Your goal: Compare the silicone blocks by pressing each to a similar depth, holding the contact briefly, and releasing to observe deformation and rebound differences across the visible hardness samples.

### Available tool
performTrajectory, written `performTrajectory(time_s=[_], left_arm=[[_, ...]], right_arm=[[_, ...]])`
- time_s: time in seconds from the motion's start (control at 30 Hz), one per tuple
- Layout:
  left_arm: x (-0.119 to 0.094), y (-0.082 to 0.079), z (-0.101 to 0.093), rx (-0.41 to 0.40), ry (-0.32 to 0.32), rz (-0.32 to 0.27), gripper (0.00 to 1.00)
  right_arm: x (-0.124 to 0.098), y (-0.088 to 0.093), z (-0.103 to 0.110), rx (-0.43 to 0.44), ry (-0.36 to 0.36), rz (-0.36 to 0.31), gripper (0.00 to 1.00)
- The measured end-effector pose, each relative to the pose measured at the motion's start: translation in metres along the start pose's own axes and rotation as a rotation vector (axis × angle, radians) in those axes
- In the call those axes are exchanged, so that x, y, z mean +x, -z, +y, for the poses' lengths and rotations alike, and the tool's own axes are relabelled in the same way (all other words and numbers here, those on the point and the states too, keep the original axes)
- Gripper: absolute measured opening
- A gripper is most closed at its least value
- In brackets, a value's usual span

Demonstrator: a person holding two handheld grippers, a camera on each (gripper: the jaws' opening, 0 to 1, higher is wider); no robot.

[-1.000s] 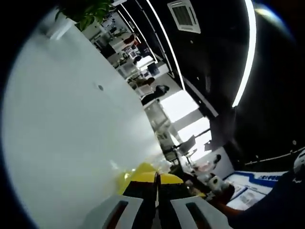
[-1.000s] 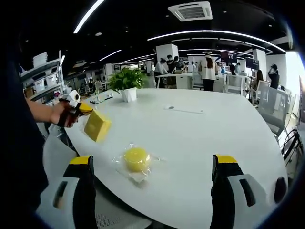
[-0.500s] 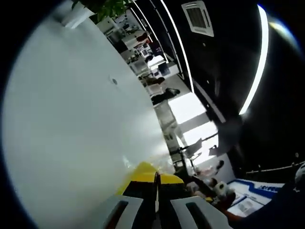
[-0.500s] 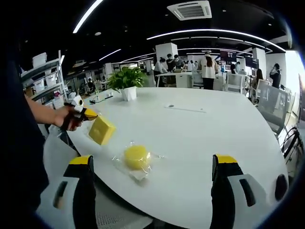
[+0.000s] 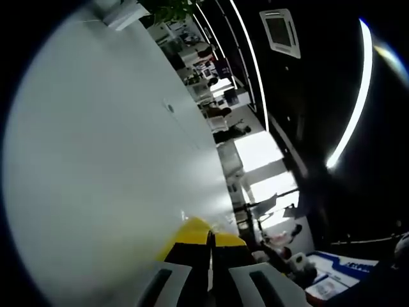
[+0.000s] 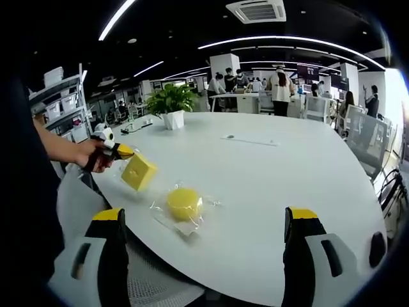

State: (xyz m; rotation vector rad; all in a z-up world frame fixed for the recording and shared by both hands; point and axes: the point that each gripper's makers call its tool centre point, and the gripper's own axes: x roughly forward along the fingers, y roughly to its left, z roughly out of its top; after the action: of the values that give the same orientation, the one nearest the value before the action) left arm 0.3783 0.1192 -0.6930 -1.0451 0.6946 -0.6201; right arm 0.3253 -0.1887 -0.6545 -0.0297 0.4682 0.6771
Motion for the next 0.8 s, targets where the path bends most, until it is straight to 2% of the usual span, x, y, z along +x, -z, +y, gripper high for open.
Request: performTrajectory(time_s=[0.17, 0.47, 0.6, 0.63, 0.8], left_arm=[[0.001, -0.006, 0.01, -0.027, -0.024, -0.021, 0.0], [0.008, -0.015, 0.022, -0.048, -0.047, -0.017, 0.0], [0.009, -0.018, 0.038, -0.051, -0.089, -0.016, 0.0], [0.008, -0.017, 0.044, -0.03, -0.117, -0.006, 0.0], [0.008, -0.012, 0.054, 0.01, -0.154, 0.026, 0.0]], right_arm=[[-0.001, 0.005, -0.001, 0.018, 0.004, 0.004, 0.97], [-0.001, 0.01, -0.001, 0.033, 0.007, 0.007, 0.97], [-0.001, 0.013, -0.002, 0.038, 0.009, 0.013, 0.97], [-0.001, 0.014, -0.002, 0.039, 0.009, 0.013, 0.97], [-0.001, 0.015, -0.004, 0.043, 0.011, 0.015, 0.97]])
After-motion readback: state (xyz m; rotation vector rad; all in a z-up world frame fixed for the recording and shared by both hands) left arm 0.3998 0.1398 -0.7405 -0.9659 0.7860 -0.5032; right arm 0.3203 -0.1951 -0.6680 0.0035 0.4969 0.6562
